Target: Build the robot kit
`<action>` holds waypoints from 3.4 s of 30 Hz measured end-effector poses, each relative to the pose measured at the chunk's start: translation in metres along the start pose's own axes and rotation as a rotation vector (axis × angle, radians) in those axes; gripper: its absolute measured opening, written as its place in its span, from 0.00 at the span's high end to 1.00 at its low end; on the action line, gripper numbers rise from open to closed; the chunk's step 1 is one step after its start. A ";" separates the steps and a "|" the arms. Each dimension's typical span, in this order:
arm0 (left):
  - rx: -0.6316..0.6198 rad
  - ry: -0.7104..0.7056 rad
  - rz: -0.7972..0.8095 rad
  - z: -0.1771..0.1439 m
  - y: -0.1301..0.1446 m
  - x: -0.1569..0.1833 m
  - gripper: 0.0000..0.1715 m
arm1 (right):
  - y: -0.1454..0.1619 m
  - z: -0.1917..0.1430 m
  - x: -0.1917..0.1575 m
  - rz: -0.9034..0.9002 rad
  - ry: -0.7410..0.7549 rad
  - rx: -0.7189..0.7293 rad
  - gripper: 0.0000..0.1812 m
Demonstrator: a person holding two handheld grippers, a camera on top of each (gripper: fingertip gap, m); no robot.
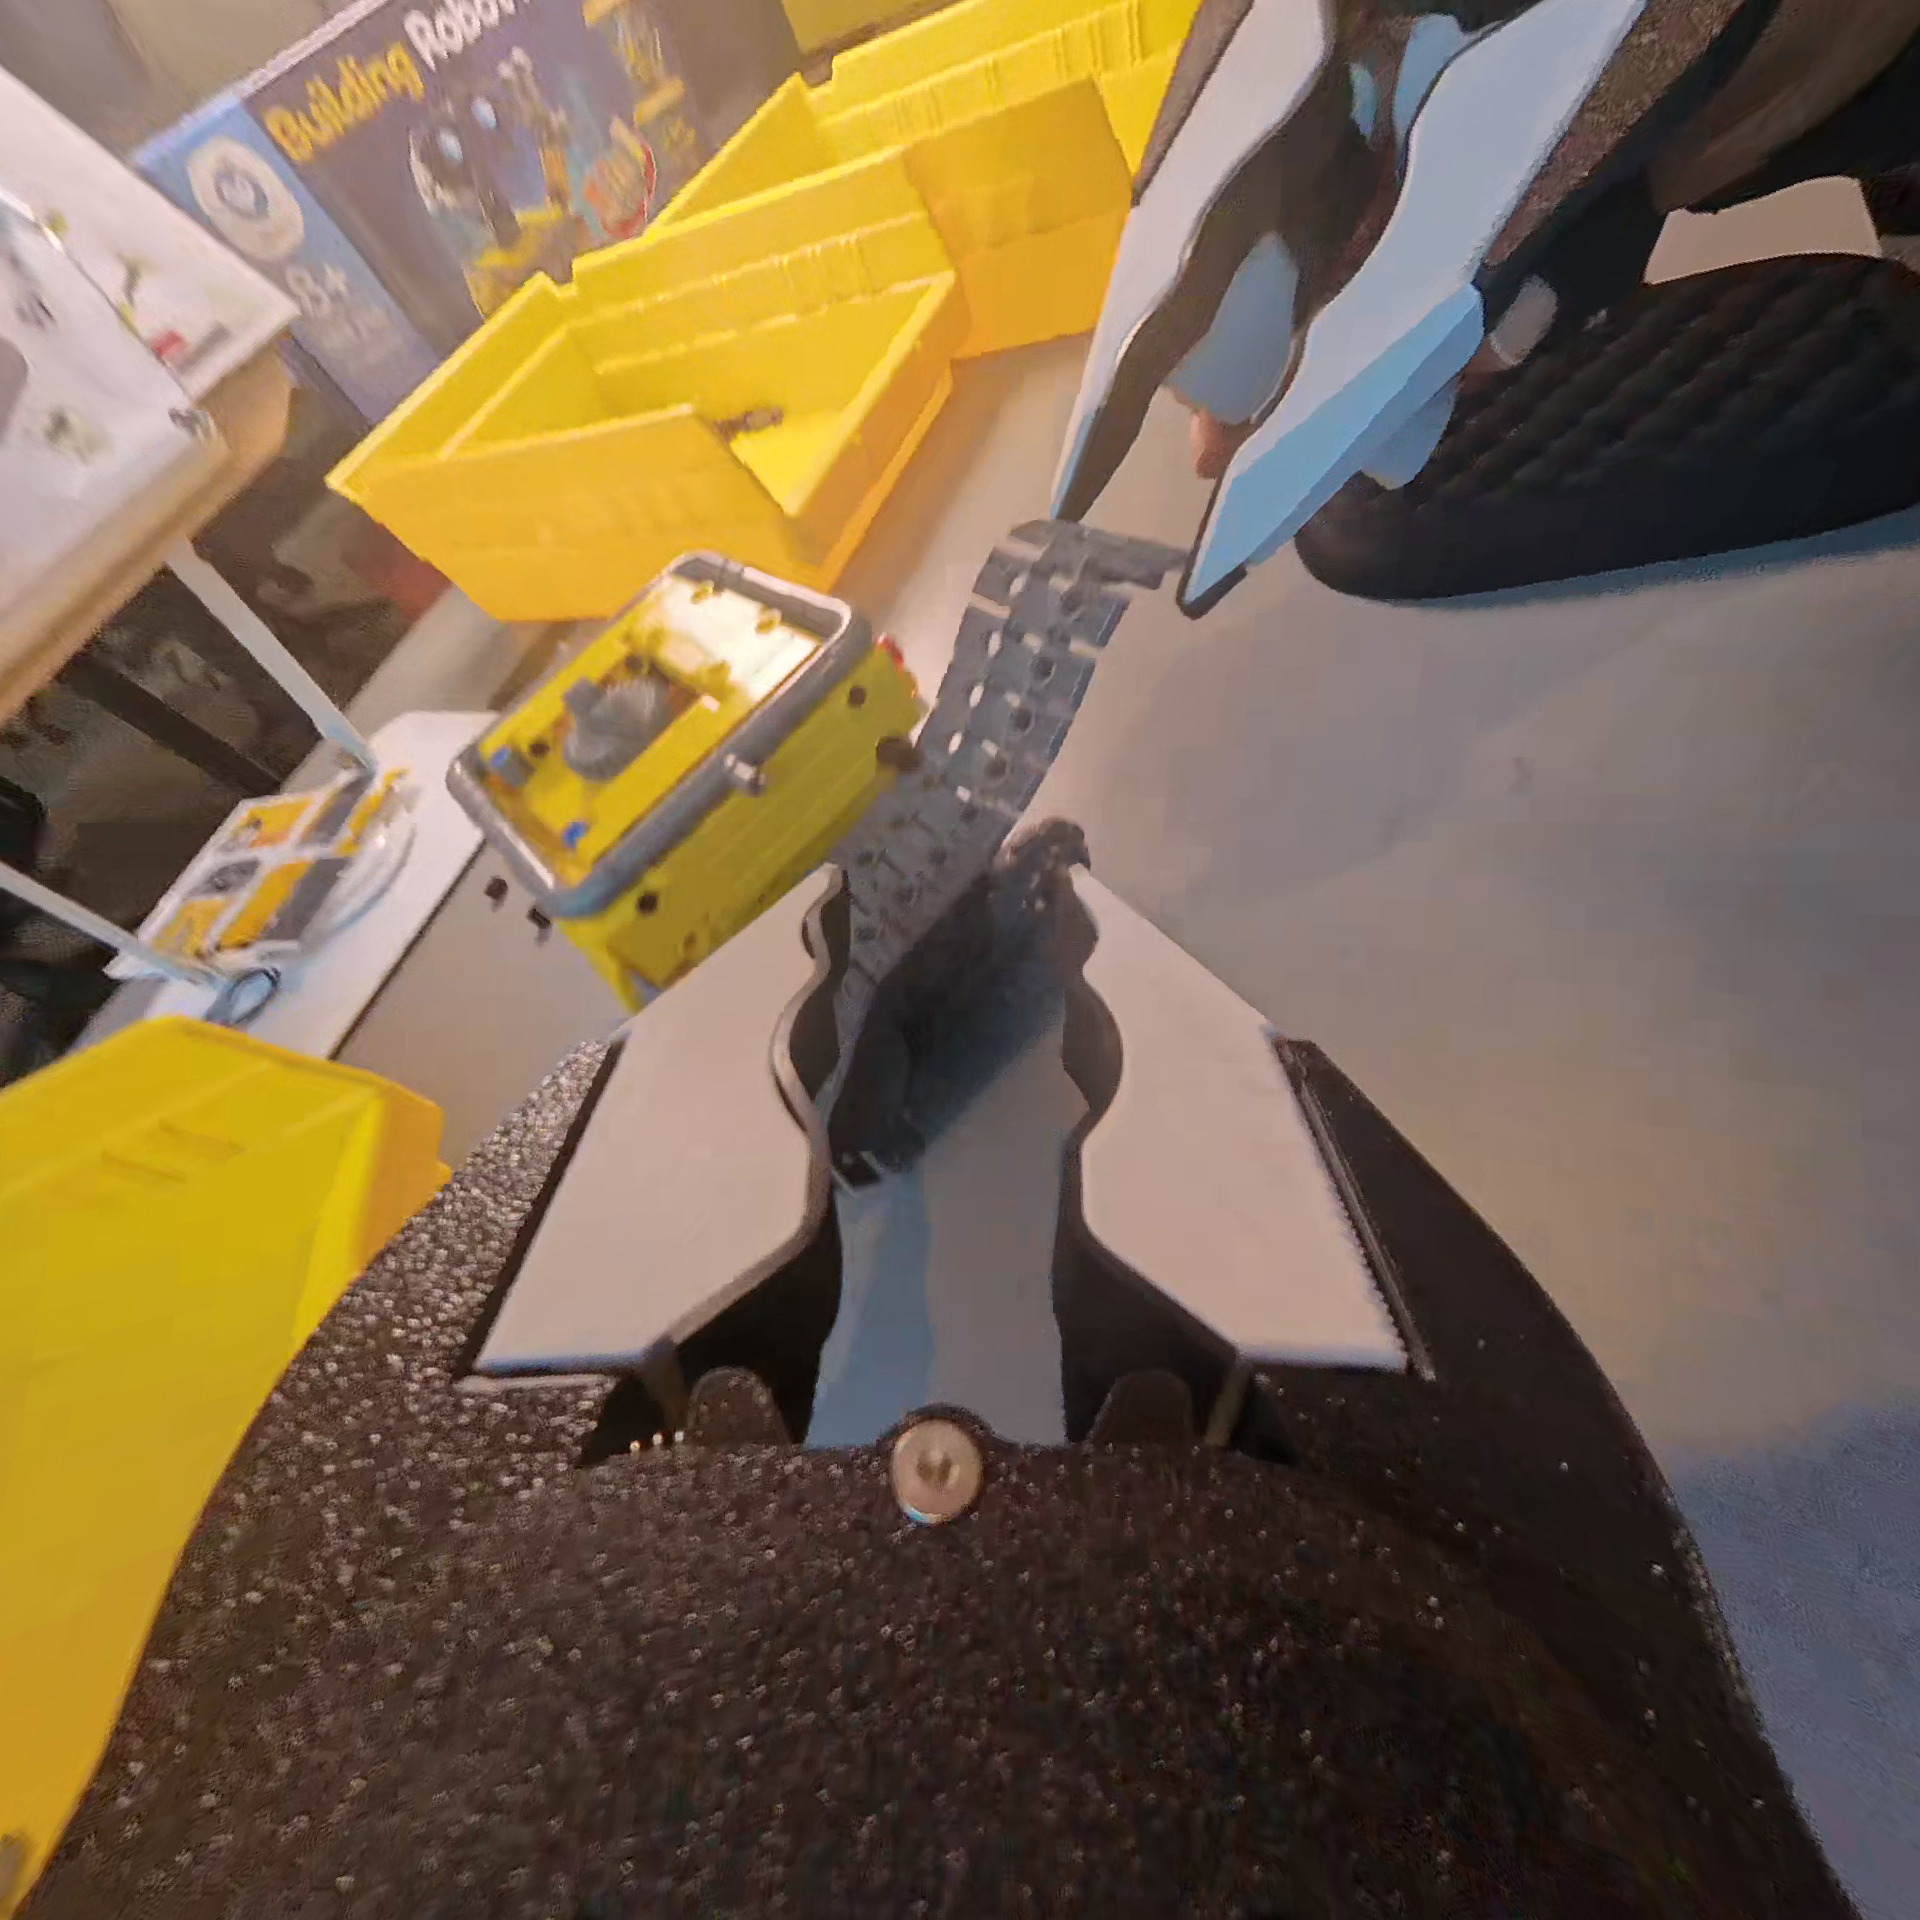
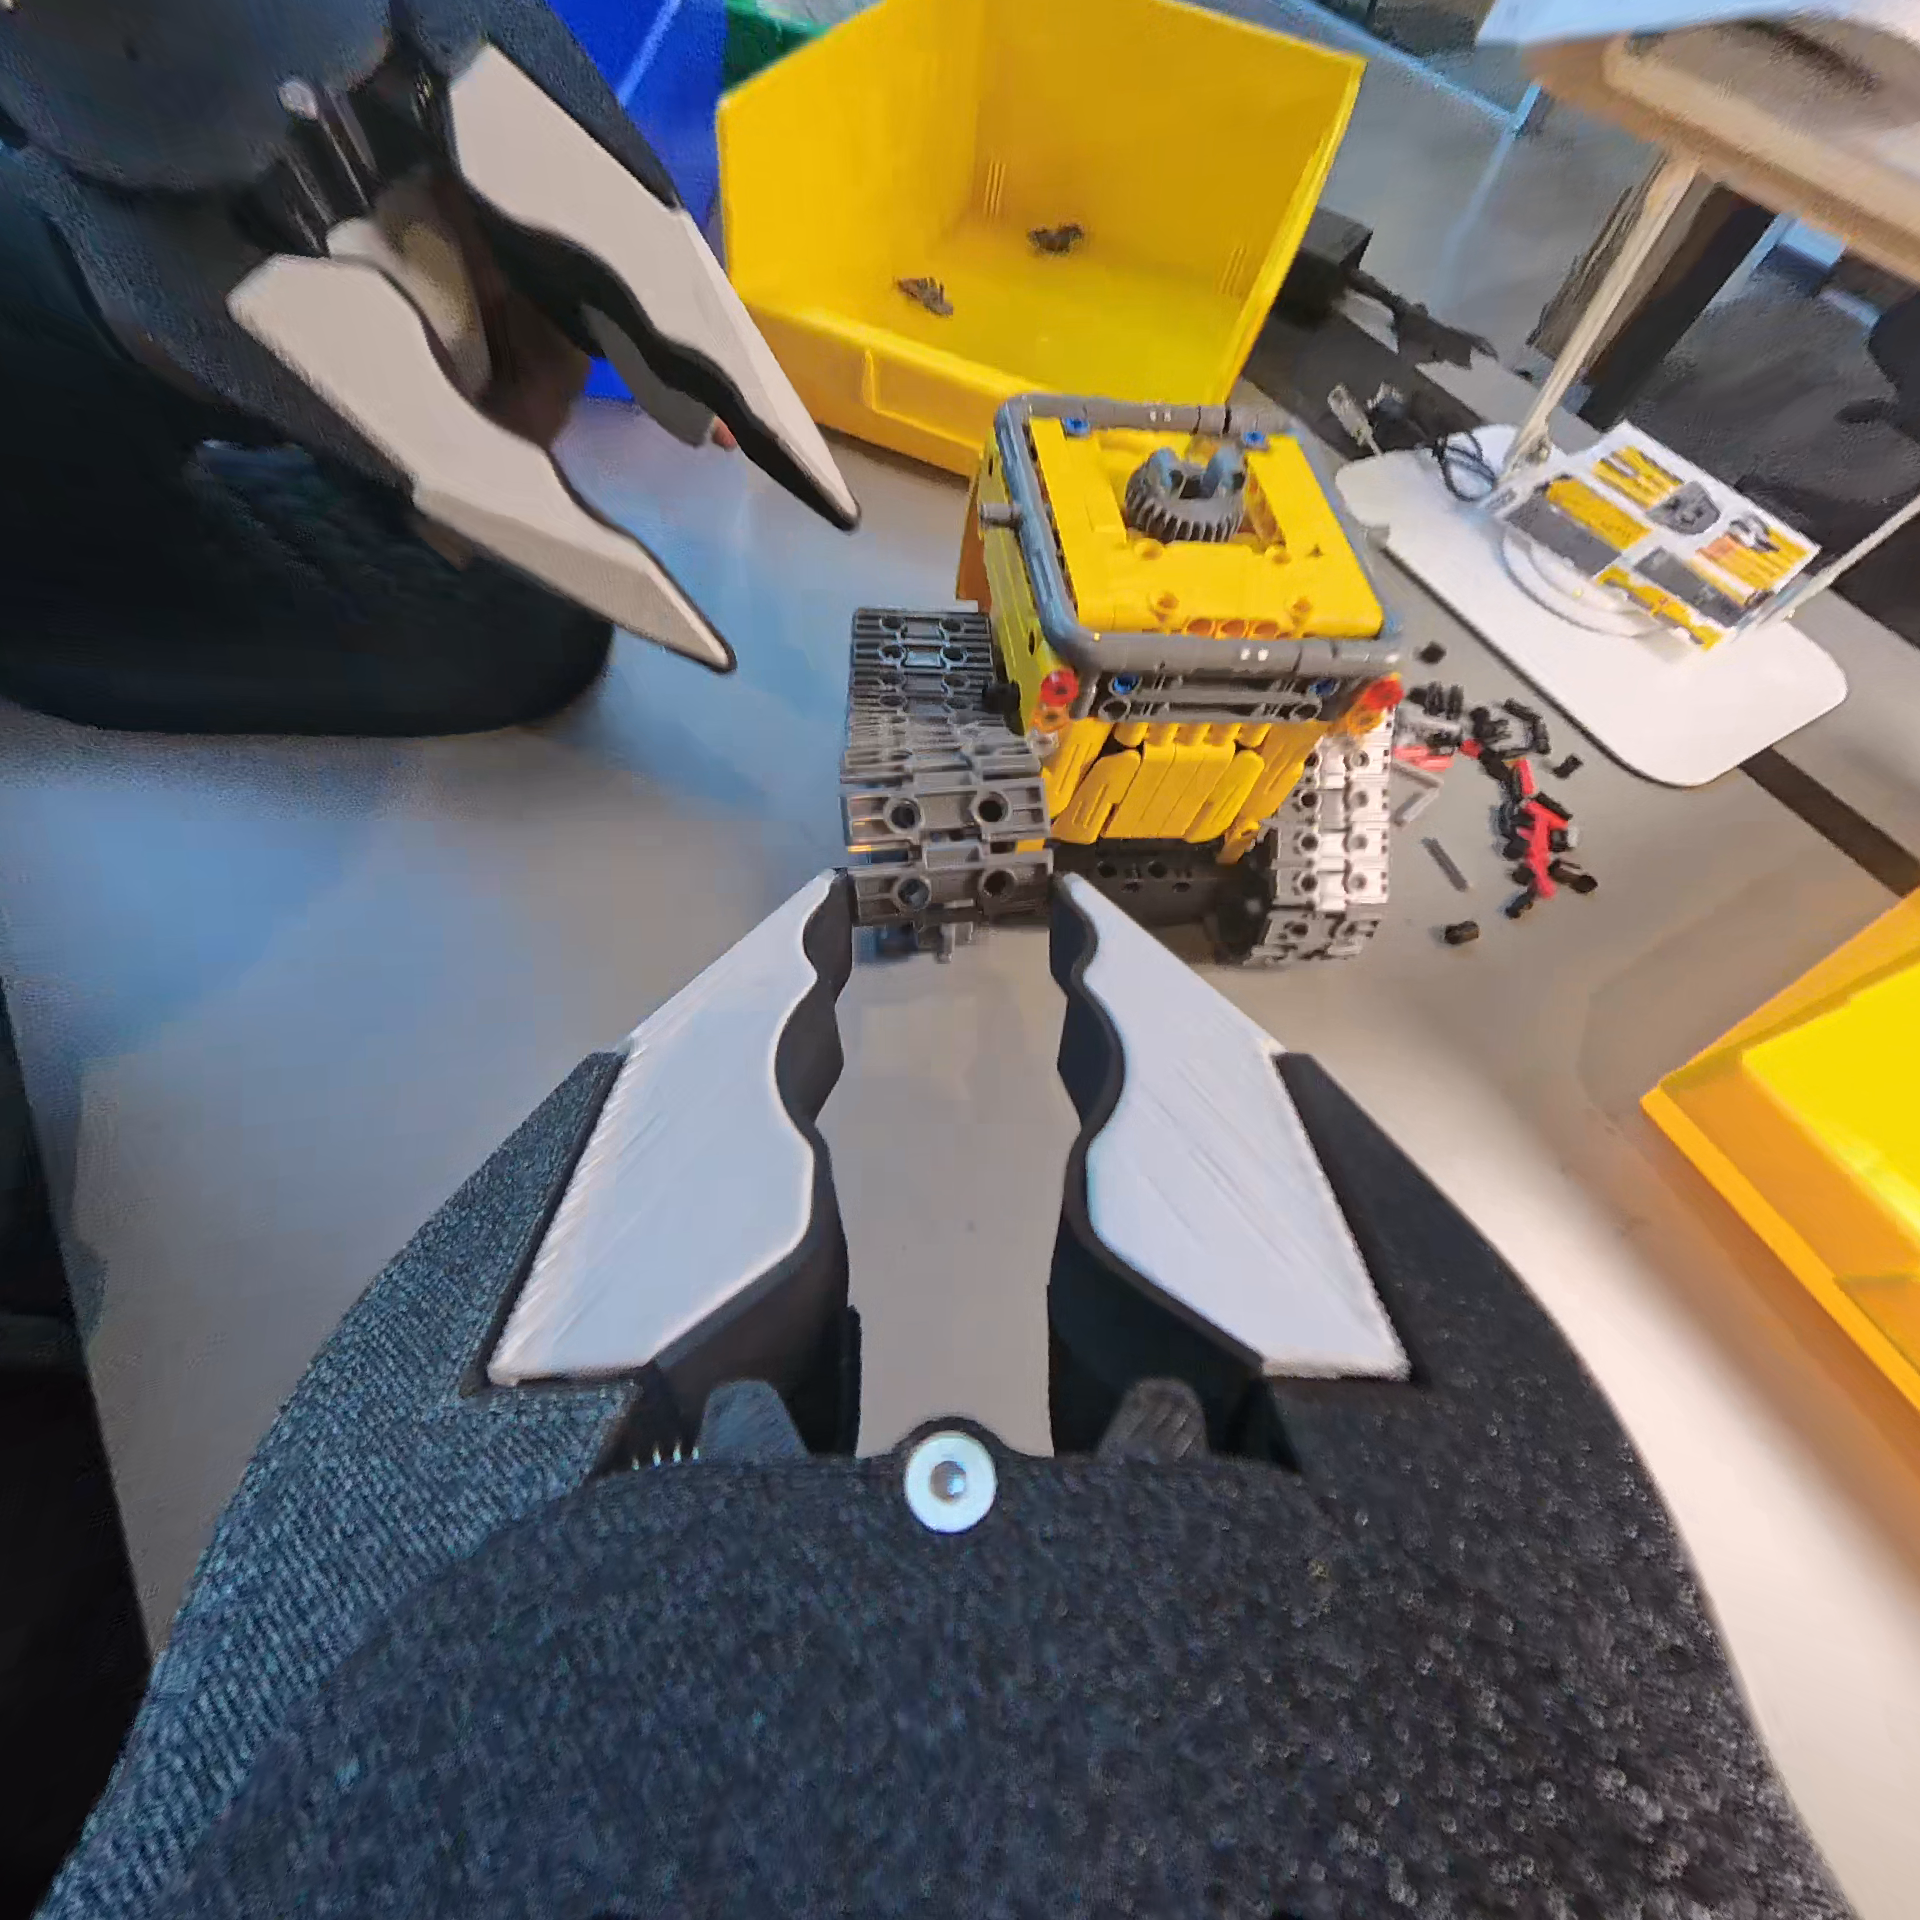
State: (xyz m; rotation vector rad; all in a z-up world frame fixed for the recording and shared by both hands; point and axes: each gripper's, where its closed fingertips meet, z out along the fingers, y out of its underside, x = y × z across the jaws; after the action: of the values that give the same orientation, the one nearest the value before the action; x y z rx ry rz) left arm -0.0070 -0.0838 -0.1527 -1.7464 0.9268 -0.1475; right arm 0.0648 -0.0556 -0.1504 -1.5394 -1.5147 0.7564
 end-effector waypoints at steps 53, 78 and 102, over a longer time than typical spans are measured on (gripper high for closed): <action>0.088 -0.220 -0.988 -0.058 0.062 -0.043 0.96 | 0.020 0.025 0.045 -0.279 -0.355 -0.268 0.34; -0.512 -0.042 -0.289 -0.002 0.102 -0.007 0.95 | 0.096 -0.084 0.138 -0.293 -0.279 -0.428 0.36; -0.592 -0.018 -0.490 -0.009 0.118 -0.001 0.83 | 0.042 -0.126 0.065 -0.257 -0.200 -0.175 0.81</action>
State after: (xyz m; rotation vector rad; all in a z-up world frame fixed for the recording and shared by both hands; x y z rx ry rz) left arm -0.0724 -0.1010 -0.2496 -2.5041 0.5348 -0.1850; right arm 0.2010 -0.0070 -0.1187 -1.3872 -1.9277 0.6568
